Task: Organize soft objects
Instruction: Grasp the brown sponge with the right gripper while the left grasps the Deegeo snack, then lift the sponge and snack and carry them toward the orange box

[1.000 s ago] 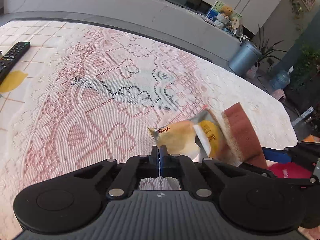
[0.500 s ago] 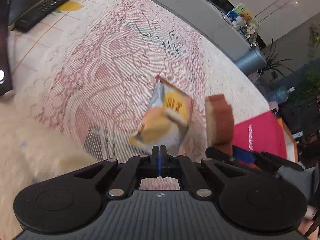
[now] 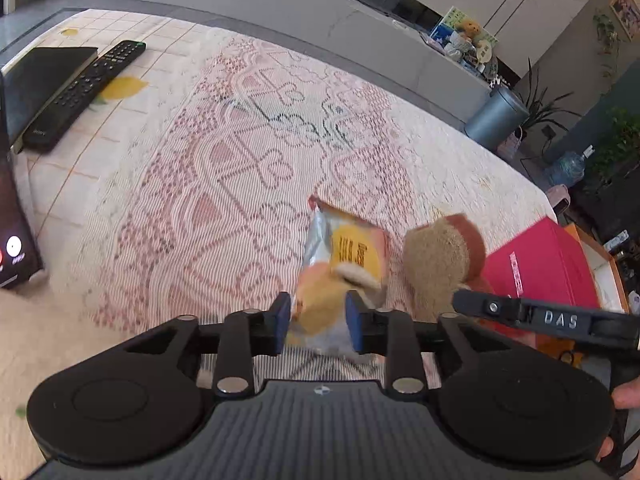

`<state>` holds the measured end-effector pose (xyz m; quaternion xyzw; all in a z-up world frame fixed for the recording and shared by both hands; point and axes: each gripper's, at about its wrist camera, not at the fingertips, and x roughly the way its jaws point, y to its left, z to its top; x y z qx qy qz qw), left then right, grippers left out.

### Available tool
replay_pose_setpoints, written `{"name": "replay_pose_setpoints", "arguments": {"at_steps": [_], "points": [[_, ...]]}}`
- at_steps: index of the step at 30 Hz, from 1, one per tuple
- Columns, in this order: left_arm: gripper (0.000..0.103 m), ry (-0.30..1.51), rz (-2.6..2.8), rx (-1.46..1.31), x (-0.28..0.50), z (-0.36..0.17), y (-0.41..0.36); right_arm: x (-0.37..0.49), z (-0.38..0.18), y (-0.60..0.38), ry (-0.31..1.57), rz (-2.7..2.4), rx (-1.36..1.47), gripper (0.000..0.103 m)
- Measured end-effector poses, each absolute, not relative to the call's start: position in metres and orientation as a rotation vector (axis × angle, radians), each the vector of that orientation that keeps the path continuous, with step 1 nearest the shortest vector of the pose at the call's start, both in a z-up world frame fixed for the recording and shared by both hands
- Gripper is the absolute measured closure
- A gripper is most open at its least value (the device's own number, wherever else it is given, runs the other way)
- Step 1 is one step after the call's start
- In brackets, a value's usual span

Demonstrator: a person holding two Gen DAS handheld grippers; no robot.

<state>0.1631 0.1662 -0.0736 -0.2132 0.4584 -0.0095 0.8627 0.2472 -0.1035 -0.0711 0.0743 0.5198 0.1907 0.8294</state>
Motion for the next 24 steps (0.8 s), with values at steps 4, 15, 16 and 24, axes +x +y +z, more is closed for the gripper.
{"name": "replay_pose_setpoints", "arguments": {"at_steps": [4, 15, 16, 24], "points": [[0.048, 0.931, -0.005, -0.448, 0.194, -0.082, 0.172, 0.256, -0.073, -0.093, 1.066, 0.391, 0.037, 0.059], [0.044, 1.039, -0.073, -0.429, 0.221, -0.120, 0.165, 0.260, -0.084, -0.081, 1.005, 0.449, -0.032, 0.068], [0.041, 1.039, -0.075, -0.420, 0.221, -0.121, 0.164, 0.260, -0.086, -0.082, 1.001, 0.444, -0.022, 0.068], [0.033, 1.037, -0.135, -0.332, 0.221, -0.122, 0.145, 0.255, -0.095, -0.088, 1.003, 0.429, 0.047, 0.069]]}}
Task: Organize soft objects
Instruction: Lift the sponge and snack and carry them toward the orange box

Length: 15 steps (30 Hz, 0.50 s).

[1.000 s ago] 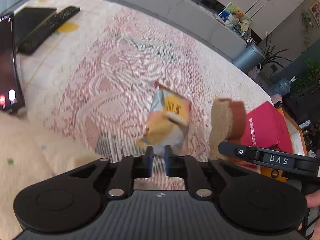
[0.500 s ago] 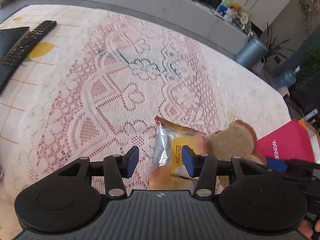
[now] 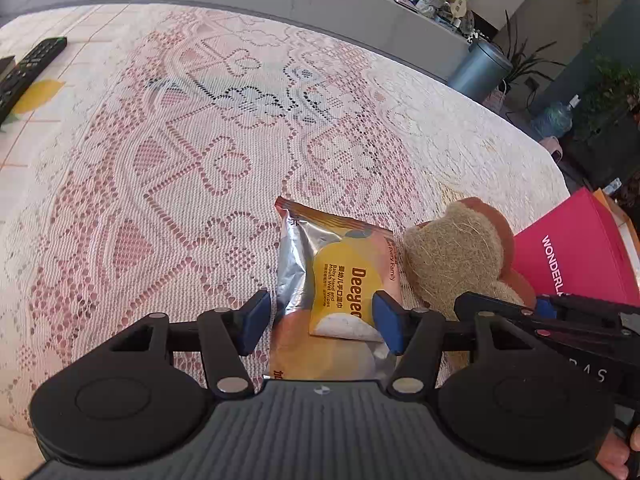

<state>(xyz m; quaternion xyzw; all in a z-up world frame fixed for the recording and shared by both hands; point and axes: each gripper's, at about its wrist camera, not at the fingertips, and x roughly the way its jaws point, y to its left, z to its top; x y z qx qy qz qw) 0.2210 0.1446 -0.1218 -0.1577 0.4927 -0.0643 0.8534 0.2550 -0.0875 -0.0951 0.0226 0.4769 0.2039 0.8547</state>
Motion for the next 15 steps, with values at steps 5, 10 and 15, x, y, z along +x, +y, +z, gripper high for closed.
{"name": "replay_pose_setpoints", "arguments": {"at_steps": [5, 10, 15], "points": [[0.047, 1.028, -0.155, -0.284, 0.221, -0.119, 0.138, 0.255, -0.096, -0.087, 0.993, 0.432, 0.044, 0.069], [0.084, 0.969, -0.162, -0.236, 0.215, -0.109, 0.131, 0.252, -0.095, -0.088, 0.977, 0.433, 0.042, 0.070], [0.093, 0.909, -0.158, -0.208, 0.207, -0.097, 0.128, 0.246, -0.090, -0.091, 0.948, 0.446, 0.049, 0.070]]}}
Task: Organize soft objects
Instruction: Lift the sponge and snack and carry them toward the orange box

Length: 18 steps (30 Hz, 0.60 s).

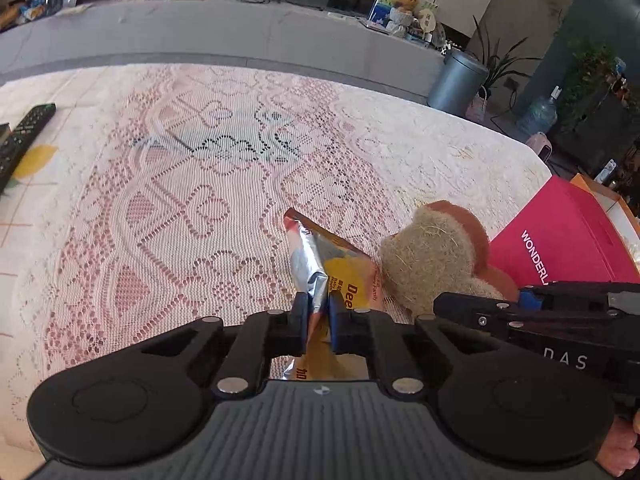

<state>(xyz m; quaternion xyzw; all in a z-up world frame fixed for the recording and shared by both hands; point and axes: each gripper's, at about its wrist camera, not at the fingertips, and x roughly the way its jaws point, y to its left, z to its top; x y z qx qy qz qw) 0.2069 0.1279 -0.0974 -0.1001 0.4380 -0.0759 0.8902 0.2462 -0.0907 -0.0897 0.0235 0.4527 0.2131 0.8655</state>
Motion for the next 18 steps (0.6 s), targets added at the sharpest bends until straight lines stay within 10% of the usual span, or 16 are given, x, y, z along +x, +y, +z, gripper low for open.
{"name": "replay_pose_setpoints", "arguments": {"at_steps": [18], "points": [[0.094, 0.710, -0.153, -0.197, 0.145, -0.023, 0.097, 0.206, -0.029, -0.133, 0.855, 0.477, 0.218, 0.071]]}}
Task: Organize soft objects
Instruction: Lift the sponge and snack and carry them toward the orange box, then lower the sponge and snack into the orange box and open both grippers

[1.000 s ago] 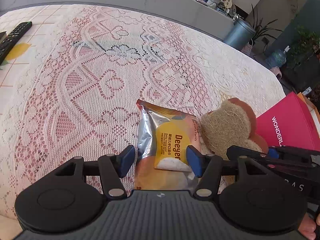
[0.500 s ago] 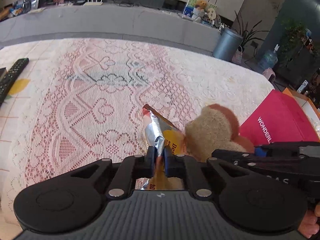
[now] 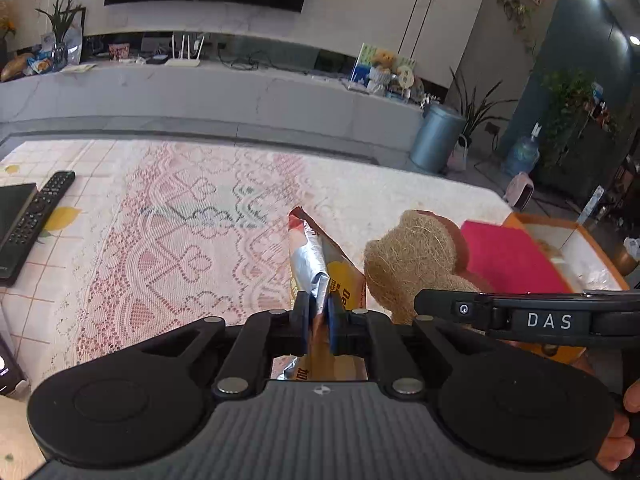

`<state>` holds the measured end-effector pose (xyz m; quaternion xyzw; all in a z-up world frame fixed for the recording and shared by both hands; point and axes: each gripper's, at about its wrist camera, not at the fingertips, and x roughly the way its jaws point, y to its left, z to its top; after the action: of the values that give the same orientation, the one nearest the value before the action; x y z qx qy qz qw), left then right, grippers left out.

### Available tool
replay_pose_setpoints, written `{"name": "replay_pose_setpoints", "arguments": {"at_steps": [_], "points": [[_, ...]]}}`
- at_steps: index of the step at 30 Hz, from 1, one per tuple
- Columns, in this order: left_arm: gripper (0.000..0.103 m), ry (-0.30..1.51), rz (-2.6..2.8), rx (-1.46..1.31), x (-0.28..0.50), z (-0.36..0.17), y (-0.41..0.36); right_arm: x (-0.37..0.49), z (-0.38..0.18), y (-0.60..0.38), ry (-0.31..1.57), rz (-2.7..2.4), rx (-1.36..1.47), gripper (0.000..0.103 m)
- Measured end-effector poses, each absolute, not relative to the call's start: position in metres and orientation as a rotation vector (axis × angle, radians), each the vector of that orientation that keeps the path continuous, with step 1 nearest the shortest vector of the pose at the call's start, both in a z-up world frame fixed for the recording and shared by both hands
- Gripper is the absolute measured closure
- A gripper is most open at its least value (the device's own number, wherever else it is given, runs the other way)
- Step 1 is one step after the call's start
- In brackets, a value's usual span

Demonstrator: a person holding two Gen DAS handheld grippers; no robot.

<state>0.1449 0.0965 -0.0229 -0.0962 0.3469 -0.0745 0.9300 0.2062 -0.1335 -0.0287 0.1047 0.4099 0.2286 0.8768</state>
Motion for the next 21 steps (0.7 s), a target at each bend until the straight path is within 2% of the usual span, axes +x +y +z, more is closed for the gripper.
{"name": "replay_pose_setpoints", "arguments": {"at_steps": [11, 16, 21], "points": [[0.094, 0.574, -0.277, -0.192, 0.129, 0.043, 0.030, 0.158, 0.031, -0.222, 0.694, 0.410, 0.290, 0.071], [0.094, 0.542, -0.390, -0.199, 0.150, 0.063, -0.020, 0.151, 0.051, -0.289, 0.643, 0.312, 0.298, 0.071], [0.094, 0.589, -0.506, -0.232, 0.192, 0.063, -0.077, 0.161, 0.066, -0.350, 0.629, 0.200, 0.234, 0.071]]}}
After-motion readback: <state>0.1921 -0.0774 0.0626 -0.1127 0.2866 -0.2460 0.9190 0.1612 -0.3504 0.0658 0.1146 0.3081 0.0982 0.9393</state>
